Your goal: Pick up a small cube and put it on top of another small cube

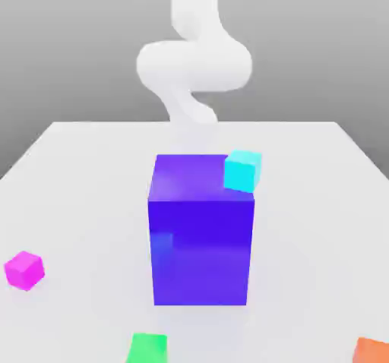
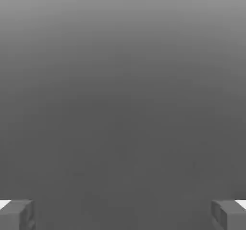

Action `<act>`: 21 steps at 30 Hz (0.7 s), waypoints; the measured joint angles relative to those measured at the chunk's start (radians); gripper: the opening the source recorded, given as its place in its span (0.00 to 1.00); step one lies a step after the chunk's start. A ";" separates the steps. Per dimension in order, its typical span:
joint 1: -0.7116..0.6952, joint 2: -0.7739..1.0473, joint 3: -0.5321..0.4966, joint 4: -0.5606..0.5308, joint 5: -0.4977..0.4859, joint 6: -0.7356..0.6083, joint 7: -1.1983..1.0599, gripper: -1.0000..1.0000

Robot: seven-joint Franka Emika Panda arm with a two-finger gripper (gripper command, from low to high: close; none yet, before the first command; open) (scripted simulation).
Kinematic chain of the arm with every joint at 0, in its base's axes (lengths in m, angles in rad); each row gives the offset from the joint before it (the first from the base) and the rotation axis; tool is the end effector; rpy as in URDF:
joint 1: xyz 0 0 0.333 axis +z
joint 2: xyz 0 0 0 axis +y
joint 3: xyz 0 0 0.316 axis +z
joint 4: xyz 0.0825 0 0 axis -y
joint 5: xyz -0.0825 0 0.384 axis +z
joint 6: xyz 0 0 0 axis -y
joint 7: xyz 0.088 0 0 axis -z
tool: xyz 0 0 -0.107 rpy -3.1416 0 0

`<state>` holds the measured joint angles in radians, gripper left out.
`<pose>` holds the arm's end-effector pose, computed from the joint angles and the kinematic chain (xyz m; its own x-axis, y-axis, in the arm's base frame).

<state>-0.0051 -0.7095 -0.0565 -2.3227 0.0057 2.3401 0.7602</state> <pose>0.3800 -0.0306 0.6706 0.5071 -0.7342 0.4515 -0.5486 -0.6789 -0.4879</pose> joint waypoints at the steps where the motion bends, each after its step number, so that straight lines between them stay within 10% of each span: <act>1: -0.003 0.039 -0.024 -0.010 0.004 0.017 -0.018 0.50; 21: -0.180 0.770 -0.402 -0.189 0.229 0.333 -0.465 0.50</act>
<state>-0.1847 0.0606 -0.4584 -2.5119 0.2344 2.6731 0.2951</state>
